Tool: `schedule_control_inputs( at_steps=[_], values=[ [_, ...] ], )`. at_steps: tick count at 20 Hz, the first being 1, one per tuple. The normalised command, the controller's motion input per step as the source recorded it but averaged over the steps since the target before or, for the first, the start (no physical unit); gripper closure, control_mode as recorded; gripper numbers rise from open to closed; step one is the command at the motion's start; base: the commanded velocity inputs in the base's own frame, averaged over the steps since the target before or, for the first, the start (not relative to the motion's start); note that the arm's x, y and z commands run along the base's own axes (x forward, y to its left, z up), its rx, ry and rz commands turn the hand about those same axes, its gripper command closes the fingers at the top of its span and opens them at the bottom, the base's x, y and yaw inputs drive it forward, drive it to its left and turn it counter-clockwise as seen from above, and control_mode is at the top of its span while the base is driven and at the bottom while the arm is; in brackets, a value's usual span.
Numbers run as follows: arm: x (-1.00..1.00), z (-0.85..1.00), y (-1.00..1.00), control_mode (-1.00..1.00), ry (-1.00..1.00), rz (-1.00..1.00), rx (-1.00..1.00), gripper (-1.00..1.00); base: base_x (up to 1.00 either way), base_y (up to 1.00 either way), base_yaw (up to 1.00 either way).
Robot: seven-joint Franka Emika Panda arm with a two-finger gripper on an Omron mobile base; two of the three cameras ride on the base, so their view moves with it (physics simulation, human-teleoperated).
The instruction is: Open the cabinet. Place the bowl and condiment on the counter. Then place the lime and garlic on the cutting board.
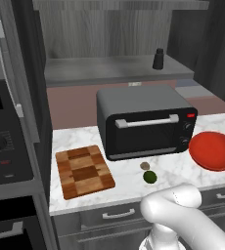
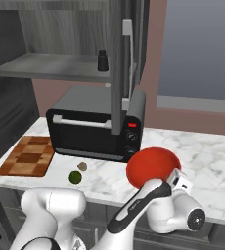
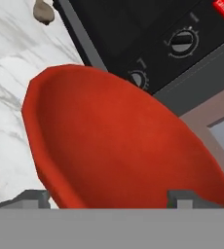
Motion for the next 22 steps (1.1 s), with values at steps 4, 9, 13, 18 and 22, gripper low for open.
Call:
schedule_control_inputs(
  at_steps=[4,9,13,18,22],
  values=[
    [0.08,0.37,0.03,-1.0,0.0,0.0,0.0,-1.0,0.0,0.0,0.0],
    [-0.05,0.38,0.05,-1.0,0.02,0.02,-0.03,-1.0,0.0,0.0,0.0],
    [-0.35,0.22,0.09,-1.0,0.03,0.08,-0.12,-1.0,0.0,0.0,0.0],
    [-0.46,0.02,0.06,-1.0,0.02,0.12,-0.16,-1.0,0.0,0.0,0.0],
    [-0.53,0.03,0.13,-1.0,0.04,0.11,-0.17,-1.0,0.0,0.0,0.0]
  ],
)
